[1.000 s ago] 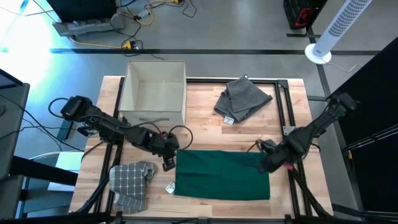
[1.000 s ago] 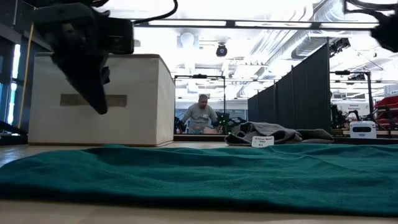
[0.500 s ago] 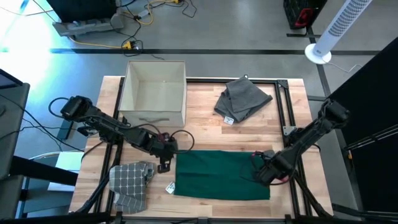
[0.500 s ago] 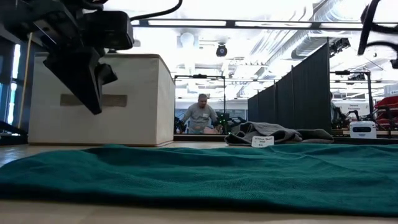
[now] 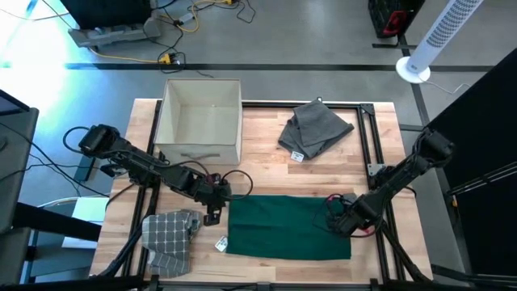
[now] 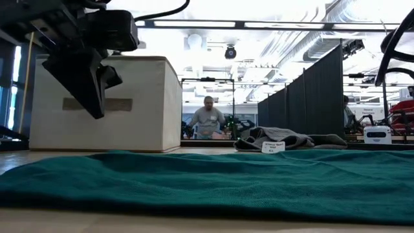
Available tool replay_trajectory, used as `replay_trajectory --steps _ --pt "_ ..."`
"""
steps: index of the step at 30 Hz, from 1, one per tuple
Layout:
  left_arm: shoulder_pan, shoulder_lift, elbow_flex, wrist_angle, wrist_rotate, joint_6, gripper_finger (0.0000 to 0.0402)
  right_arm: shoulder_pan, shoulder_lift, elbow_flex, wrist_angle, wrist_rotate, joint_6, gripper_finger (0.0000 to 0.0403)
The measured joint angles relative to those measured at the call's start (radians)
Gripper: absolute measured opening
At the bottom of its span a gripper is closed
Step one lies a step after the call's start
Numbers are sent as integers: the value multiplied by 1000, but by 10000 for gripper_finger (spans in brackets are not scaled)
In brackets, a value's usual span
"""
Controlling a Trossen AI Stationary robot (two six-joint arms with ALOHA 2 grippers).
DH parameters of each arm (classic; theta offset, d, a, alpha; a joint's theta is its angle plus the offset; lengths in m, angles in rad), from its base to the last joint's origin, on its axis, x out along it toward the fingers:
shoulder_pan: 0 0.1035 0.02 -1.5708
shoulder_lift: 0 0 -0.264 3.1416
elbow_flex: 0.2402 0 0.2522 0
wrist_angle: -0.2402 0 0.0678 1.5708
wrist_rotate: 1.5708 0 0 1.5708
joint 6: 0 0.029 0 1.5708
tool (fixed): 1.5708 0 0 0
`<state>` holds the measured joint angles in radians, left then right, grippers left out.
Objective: Fold towel
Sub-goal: Fold the green towel
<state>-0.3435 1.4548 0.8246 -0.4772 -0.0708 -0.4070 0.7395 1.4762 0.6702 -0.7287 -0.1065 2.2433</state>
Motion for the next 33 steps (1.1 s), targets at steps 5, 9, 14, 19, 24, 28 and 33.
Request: replay_trajectory --steps 5,9,14,19,24,28,33 --pt "0 0 0 -2 -1 5 20 0 -1 -21 21 -4 1 113" --pt "0 0 0 -10 -9 18 20 0 1 -16 19 -2 -16 26" --pt "0 0 0 -40 -17 18 20 1 -16 48 -58 13 -61 3" --pt "-7 0 0 -31 -36 56 20 -1 -48 194 -256 29 -150 1" --pt "-11 0 -1 44 -68 76 20 -22 -59 356 -393 79 -239 1" --pt "-17 9 -1 176 -71 111 20 -67 -60 445 -424 155 -304 0" --pt "-41 79 -1 307 -65 173 20 -142 -60 485 -351 243 -424 0"
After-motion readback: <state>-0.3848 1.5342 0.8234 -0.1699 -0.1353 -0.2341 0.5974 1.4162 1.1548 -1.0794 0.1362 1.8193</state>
